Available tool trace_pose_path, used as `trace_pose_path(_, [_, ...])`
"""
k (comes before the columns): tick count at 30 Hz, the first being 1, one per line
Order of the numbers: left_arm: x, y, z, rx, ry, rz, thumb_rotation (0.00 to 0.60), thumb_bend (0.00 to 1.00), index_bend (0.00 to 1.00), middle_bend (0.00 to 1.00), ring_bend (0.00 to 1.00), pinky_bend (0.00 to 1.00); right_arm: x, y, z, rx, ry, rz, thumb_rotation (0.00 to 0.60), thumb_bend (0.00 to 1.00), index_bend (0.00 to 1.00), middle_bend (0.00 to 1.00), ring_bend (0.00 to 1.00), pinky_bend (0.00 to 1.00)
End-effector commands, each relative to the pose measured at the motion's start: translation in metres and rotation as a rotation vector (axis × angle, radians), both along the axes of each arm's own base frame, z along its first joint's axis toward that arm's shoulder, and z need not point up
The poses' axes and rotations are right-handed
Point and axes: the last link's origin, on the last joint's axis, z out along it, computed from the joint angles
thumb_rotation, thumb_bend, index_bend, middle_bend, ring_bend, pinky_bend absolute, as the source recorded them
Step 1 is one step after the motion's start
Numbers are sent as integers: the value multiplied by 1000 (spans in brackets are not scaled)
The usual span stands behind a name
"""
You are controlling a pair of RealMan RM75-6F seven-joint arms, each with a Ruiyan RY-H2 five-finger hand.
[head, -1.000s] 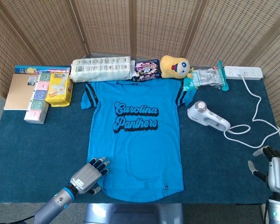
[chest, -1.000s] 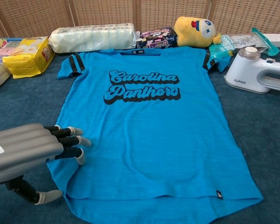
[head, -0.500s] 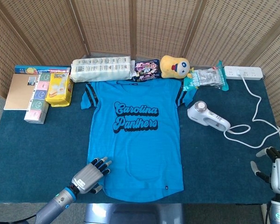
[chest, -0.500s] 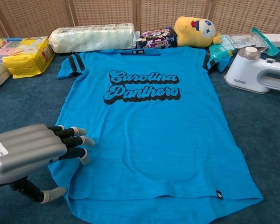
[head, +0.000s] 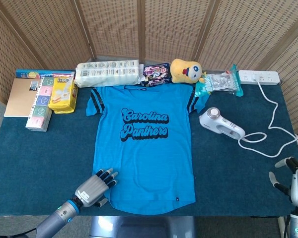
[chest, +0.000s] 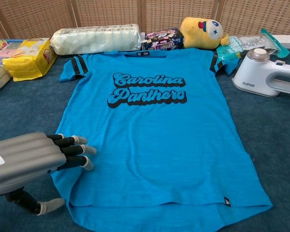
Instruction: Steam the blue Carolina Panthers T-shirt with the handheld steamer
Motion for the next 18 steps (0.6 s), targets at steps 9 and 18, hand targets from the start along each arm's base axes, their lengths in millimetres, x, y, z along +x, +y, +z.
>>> trace_pose_path(9, [-4, -11, 18, -18, 46, -1, 301, 369, 180, 91, 0, 156, 1, 0, 1, -10, -4, 5, 600, 306, 522, 465, 464, 433])
trace_pose_path(18, [-13, -16, 31, -6, 65, 24, 295, 368, 183, 91, 0, 156, 0, 1, 0, -15, -9, 5, 600, 306, 523, 465, 464, 433])
